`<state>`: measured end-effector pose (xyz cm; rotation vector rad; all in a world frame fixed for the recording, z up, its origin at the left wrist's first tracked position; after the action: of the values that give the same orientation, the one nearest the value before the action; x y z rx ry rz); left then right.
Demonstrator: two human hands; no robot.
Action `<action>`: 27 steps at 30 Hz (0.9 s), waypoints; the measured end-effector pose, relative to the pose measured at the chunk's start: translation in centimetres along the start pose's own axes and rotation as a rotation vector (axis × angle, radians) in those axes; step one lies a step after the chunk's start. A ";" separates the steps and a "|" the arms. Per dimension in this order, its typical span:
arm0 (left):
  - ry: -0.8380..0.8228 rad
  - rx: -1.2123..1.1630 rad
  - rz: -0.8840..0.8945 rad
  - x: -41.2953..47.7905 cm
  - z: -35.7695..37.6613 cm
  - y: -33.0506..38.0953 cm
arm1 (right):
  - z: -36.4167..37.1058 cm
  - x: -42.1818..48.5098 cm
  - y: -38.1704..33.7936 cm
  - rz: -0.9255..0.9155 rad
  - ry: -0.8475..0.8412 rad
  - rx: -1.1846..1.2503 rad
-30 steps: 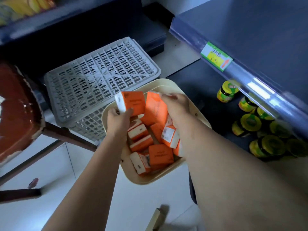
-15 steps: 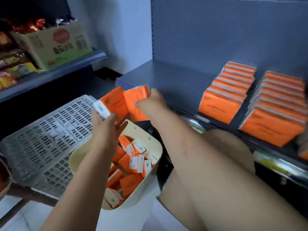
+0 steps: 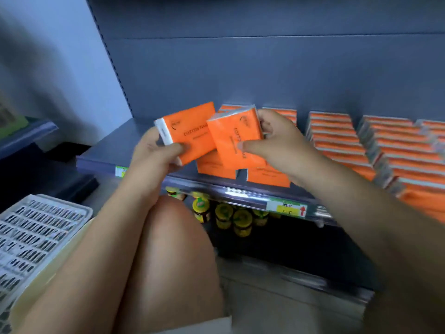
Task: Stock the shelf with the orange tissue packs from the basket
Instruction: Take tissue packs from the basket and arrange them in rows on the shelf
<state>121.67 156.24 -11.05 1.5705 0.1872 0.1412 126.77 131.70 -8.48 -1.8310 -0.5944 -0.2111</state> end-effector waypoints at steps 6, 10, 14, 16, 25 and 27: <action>-0.262 -0.018 -0.094 1.5 5.9 -0.4 | -7.1 -4.7 2.6 0.001 0.136 0.005; -0.351 -0.026 -0.168 2.2 6.9 -0.8 | -9.9 -5.6 3.2 0.024 0.153 -0.025; -0.388 0.030 -0.210 2.6 7.8 -1.3 | -11.7 -5.9 2.8 0.008 0.187 -0.055; -0.404 0.061 -0.215 2.6 8.3 -1.5 | -12.4 -6.1 2.7 0.003 0.166 -0.101; -0.502 0.260 -0.218 1.9 9.3 -2.5 | -15.3 -8.3 1.9 -0.009 0.037 -0.411; -0.506 0.301 -0.226 1.8 9.4 -2.5 | -15.8 -9.0 2.1 -0.008 -0.021 -0.503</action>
<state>125.33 147.39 -13.64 1.8171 -0.0154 -0.4784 122.47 113.92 -8.65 -2.3172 -0.5993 -0.3733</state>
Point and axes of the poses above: each hand's wrist, its own x-axis towards the middle knuckle, its own z-axis out of the palm, y = z × x, the point moved 1 cm from there along x, towards the middle knuckle, and after that the axes turned 12 degrees about -z, right-handed, at the moved point
